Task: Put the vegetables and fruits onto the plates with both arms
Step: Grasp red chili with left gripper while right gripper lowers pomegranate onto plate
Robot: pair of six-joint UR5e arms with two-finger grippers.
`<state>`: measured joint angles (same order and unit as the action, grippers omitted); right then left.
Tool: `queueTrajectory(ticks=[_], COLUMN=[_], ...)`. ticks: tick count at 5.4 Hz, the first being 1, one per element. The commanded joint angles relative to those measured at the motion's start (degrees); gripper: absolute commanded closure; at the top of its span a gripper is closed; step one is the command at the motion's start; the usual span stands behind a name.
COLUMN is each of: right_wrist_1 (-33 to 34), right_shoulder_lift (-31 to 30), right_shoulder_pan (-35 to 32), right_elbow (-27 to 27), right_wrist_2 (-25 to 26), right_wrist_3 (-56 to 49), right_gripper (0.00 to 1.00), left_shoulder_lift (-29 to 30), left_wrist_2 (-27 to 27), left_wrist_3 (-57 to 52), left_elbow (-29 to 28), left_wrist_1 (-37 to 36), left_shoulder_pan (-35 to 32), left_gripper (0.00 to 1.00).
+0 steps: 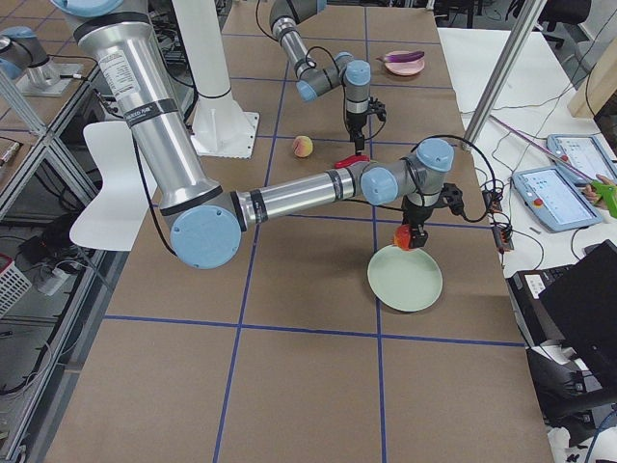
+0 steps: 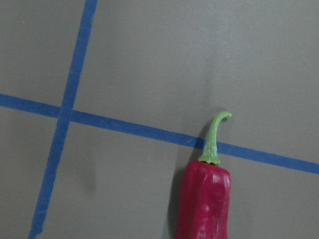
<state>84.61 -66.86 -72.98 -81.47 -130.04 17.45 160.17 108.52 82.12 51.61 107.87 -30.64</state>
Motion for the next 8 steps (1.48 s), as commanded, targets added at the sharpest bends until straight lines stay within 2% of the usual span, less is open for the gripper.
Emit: queueTrajectory(ticks=[1, 4, 5, 6, 7, 8], right_wrist_1=[-0.5, -0.5, -0.5, -0.58, -0.76, -0.76], right_shoulder_lift=[0.15, 1.38, 1.47, 1.56, 1.65, 1.73], right_shoulder_pan=[-0.41, -0.84, -0.93, -0.93, -0.93, -0.85], right_elbow=[0.87, 3.93, 4.38, 4.82, 5.87, 6.4], right_wrist_2=[0.05, 0.31, 0.4, 0.49, 0.58, 1.1], right_wrist_3=[-0.31, -1.97, -2.68, -2.86, -3.21, -3.73], right_gripper=[1.0, 1.0, 1.0, 1.0, 1.0, 1.0], left_shoulder_lift=[0.14, 1.36, 1.37, 1.37, 1.46, 1.63], left_wrist_2=[-0.24, -2.7, -2.7, -2.79, -2.7, -2.79], left_wrist_3=[0.06, 1.02, 1.37, 1.99, 2.86, 2.87], left_elbow=[-2.12, -5.19, -5.38, -5.38, -5.38, -5.29], left_wrist_1=[3.12, 6.11, 6.12, 6.21, 6.3, 6.3], left_shoulder_pan=[0.5, 1.46, 1.64, 1.81, 1.9, 2.43], left_gripper=[0.0, 0.0, 0.04, 0.12, 0.41, 0.87])
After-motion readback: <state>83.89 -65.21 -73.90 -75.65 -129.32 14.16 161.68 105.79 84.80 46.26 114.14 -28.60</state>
